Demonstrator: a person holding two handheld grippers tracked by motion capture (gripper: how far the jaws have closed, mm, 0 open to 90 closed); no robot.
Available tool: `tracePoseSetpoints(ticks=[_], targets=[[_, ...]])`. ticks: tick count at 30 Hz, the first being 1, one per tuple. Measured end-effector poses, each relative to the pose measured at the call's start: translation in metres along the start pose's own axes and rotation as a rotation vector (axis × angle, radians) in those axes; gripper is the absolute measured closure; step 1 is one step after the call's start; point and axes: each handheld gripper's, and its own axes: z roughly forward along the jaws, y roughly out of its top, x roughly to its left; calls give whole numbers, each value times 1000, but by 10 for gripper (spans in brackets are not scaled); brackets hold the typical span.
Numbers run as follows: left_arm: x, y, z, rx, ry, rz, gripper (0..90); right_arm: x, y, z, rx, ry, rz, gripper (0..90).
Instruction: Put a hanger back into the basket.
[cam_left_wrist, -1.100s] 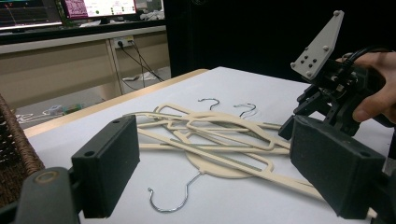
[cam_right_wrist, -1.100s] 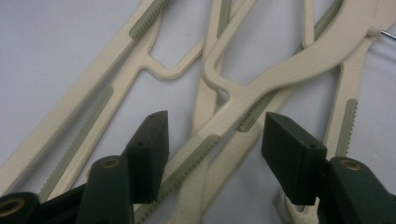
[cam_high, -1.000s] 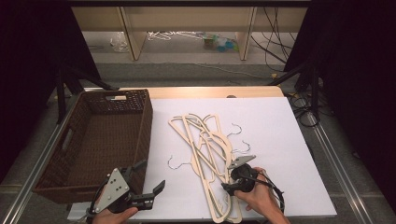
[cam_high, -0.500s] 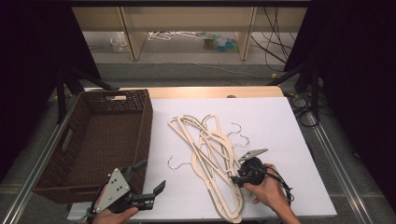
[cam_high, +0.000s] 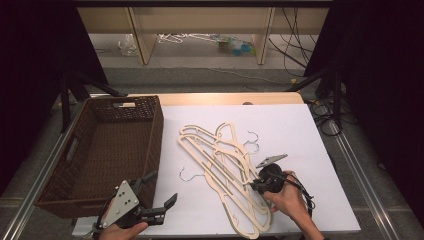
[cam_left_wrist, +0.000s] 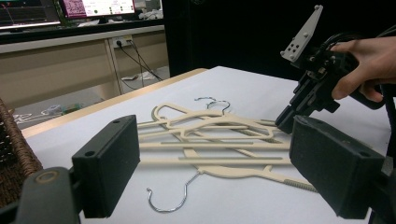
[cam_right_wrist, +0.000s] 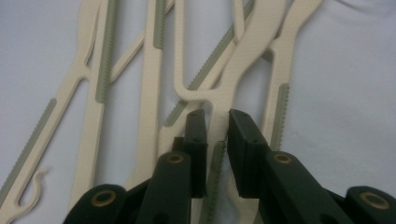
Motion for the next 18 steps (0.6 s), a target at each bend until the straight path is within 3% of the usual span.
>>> tracePoseSetpoints(ticks=[10,12,14,18], targets=[[0,0,1,-15,-6,-5,159,-5,-5,-22,83,18,-140,791],[0,0,0,2,1,-6,159,-6,-8,-21,104,16,-153,790],[0,0,1,-14,-7,-5,159,-6,-11,-19,120,22,-156,790],[0,0,0,3,-1,-2,159,-6,-11,-14,112,24,-166,778]])
